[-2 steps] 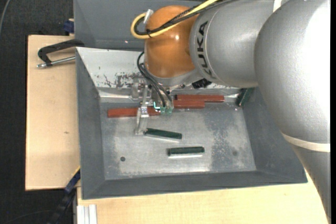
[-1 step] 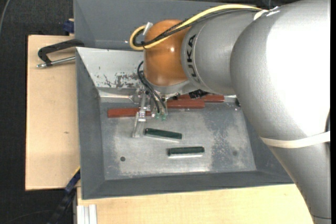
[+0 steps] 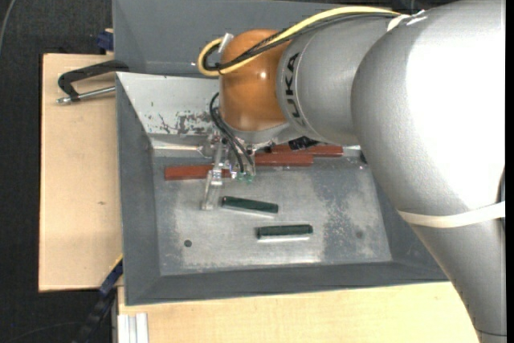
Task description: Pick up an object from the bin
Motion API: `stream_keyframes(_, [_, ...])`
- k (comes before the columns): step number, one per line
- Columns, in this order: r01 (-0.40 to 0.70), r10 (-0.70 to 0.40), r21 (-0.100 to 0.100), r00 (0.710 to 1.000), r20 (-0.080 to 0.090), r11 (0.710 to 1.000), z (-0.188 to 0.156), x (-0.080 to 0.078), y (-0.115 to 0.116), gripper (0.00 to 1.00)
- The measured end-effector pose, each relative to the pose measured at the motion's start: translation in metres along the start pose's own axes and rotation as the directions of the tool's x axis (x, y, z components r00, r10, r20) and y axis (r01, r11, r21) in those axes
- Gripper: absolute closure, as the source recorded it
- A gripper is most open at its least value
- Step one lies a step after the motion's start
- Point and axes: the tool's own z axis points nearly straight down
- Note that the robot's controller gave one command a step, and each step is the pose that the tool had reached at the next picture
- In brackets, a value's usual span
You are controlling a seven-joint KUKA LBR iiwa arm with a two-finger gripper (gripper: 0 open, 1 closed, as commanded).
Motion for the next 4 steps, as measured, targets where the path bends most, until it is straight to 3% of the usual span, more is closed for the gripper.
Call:
stream_keyframes(3, [-0.001, 0.001, -0.002, 1.000, 0.005, 1.000, -0.0036, -0.0028, 0.0030, 0.00])
stream_keyframes(4, [-0.001, 0.001, -0.002, 1.000, 0.004, 1.000, -0.0034, -0.0027, 0.0029, 1.00])
